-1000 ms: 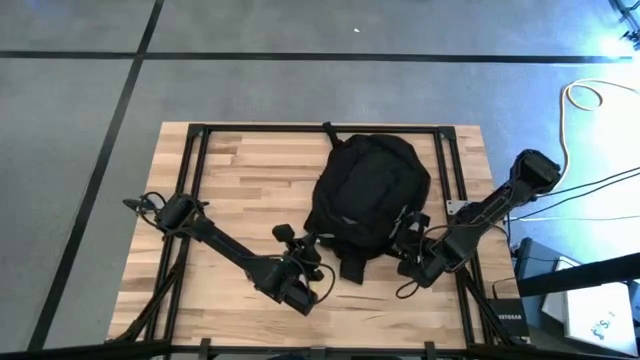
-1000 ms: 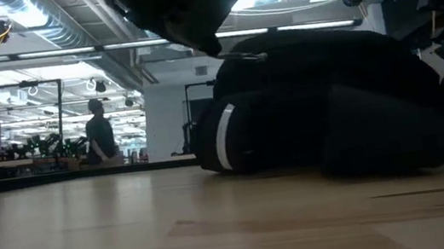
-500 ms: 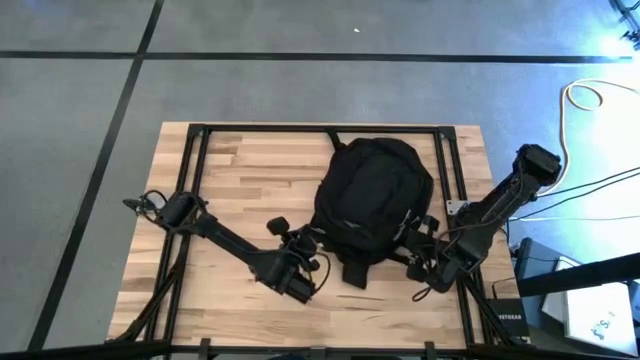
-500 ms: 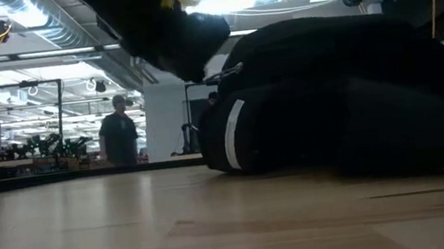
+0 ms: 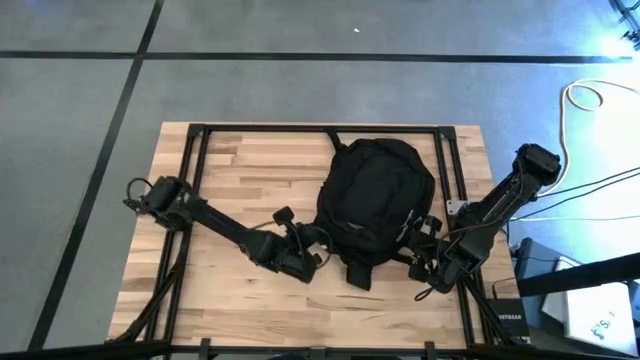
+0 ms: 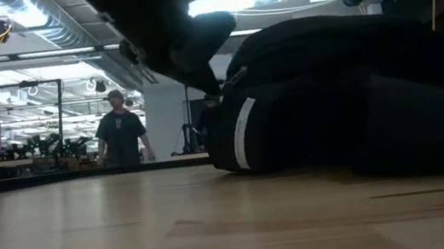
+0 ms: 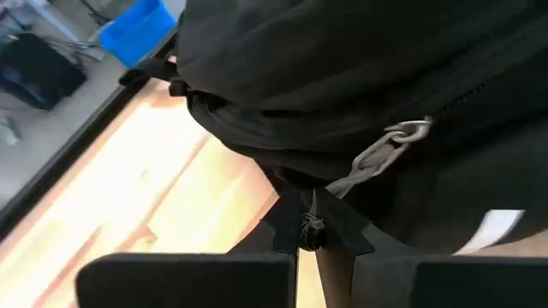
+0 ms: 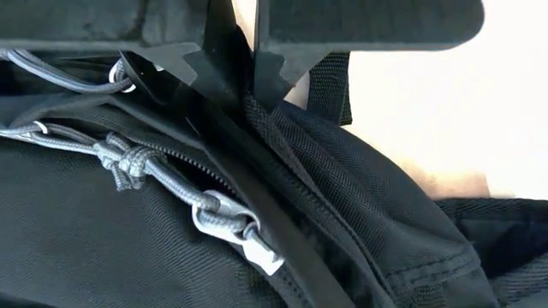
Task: Unpack backpack
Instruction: Open the black backpack
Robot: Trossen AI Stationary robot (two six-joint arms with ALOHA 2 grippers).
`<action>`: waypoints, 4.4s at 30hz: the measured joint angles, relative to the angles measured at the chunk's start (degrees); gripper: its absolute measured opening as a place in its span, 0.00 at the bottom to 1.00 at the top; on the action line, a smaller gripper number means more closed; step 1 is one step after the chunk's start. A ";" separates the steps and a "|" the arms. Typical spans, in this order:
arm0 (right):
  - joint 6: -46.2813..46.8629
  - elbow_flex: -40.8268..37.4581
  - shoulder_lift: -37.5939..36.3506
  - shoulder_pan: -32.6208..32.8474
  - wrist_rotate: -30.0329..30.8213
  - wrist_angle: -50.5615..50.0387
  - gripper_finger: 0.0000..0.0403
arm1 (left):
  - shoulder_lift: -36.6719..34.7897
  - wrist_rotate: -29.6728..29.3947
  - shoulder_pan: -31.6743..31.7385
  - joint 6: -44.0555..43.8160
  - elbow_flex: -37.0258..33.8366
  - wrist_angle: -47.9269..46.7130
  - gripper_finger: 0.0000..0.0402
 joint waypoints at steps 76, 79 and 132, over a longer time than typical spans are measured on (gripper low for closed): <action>-59.70 12.74 12.20 -28.05 -11.24 51.53 0.46 | -8.36 39.85 27.35 7.90 -39.92 81.42 0.00; -60.29 16.66 15.38 -28.60 -7.66 49.40 0.48 | -8.36 39.78 27.00 8.19 -39.92 81.84 0.00; -43.30 21.74 16.82 -13.95 -9.13 35.57 0.02 | -8.36 47.41 23.75 25.47 -38.94 87.24 0.00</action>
